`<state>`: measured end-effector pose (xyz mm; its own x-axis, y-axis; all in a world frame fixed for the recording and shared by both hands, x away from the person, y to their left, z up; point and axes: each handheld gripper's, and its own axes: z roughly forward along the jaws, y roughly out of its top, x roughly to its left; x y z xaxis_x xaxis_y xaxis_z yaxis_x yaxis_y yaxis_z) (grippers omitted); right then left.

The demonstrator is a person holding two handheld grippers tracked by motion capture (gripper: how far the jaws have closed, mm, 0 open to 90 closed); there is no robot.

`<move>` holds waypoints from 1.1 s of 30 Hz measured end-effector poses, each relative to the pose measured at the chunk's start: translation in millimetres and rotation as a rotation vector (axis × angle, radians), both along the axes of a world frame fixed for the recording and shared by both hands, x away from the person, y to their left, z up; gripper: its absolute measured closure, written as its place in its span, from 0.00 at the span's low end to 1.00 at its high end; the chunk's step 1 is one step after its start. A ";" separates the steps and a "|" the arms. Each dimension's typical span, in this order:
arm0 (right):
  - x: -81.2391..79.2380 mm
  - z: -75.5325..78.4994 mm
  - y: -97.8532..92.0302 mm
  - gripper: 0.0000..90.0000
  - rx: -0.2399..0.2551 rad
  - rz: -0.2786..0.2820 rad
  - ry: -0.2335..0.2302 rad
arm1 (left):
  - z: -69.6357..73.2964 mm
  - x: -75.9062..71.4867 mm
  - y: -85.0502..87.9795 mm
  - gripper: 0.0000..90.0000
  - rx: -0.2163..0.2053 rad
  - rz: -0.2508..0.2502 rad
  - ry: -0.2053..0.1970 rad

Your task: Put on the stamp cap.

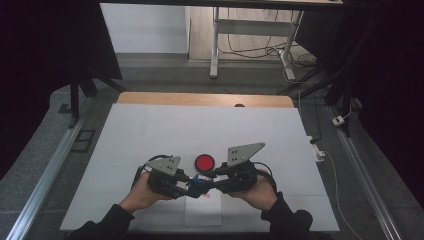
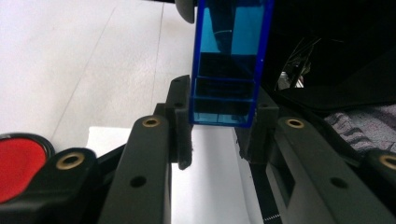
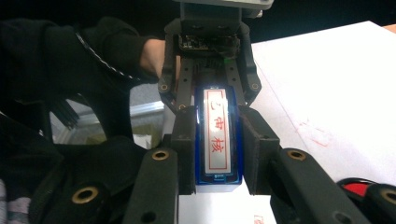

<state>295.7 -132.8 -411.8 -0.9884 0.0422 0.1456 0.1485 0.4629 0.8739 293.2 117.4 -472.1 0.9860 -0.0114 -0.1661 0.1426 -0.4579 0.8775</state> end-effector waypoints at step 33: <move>-0.6 7.1 -8.9 0.78 -0.026 -0.085 -0.064 | 1.0 -24.6 15.4 0.35 0.136 0.282 0.006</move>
<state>295.1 -141.6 -404.7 -0.9884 0.1295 0.0796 0.1322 0.4733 0.8709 268.6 132.8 -471.0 0.9460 0.2855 -0.1534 0.2859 -0.5122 0.8099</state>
